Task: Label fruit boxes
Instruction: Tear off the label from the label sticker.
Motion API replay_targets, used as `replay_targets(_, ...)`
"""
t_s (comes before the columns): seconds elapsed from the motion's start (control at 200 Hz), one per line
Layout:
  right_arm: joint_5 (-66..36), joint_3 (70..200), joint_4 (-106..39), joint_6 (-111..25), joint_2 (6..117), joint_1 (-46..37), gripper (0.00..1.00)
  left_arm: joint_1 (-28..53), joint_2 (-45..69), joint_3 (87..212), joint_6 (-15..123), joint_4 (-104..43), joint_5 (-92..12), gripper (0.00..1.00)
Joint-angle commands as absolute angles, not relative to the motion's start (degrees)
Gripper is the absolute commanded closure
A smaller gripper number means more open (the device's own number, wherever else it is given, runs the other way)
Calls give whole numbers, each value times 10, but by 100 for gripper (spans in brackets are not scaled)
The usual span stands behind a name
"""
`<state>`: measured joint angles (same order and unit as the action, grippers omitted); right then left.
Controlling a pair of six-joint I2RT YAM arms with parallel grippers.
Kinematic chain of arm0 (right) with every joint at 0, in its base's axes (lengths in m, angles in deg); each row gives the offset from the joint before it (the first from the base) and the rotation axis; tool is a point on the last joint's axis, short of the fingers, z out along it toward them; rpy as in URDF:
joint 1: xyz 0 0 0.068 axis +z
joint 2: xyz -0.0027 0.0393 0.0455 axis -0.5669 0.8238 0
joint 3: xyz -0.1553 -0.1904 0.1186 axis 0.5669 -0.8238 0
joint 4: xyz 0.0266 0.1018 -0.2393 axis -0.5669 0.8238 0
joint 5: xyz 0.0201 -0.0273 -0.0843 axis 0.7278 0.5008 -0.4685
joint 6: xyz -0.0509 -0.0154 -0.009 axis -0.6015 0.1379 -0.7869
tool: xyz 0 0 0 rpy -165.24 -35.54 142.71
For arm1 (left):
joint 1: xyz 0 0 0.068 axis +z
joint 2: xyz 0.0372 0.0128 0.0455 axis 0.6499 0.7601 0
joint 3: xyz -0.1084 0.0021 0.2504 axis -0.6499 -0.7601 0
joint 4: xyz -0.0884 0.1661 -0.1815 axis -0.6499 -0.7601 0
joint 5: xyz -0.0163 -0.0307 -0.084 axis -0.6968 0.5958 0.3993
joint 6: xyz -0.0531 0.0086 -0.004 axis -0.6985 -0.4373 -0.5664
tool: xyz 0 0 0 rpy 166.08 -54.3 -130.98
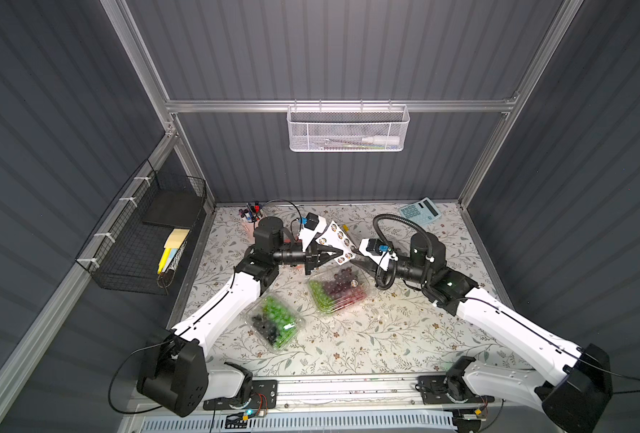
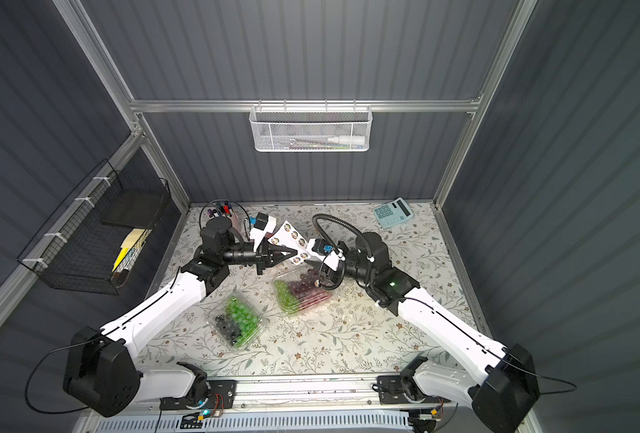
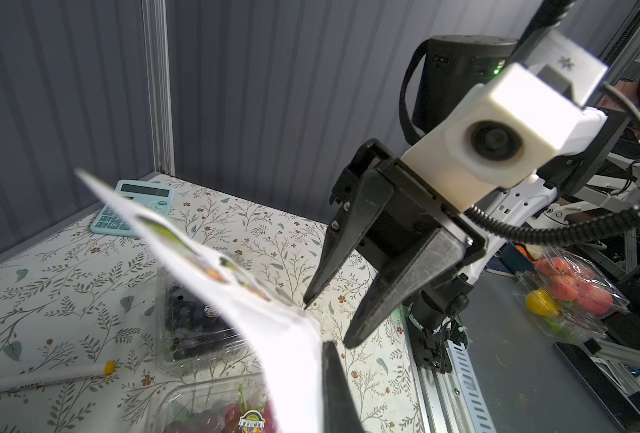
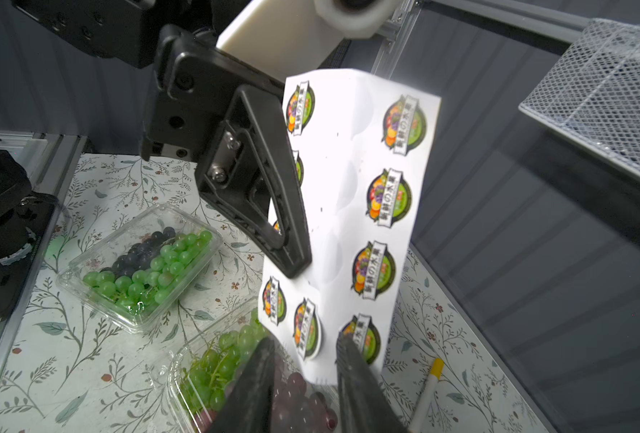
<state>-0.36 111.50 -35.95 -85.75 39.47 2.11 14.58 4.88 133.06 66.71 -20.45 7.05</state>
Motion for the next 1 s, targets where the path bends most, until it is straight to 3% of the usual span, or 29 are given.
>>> replay_targets(0.0,5,1126,-376,-855,398,22,71,141,52,1339,678,-213,71,100)
replay_targets(0.15,12,1126,-378,-855,399,22,80,141,53,1340,679,-216,70,100)
replay_targets(0.475,11,1124,-381,-857,397,23,79,141,56,1339,679,-220,68,100)
replay_targets(0.996,15,1121,-363,-872,397,28,100,140,57,1342,664,-230,40,100)
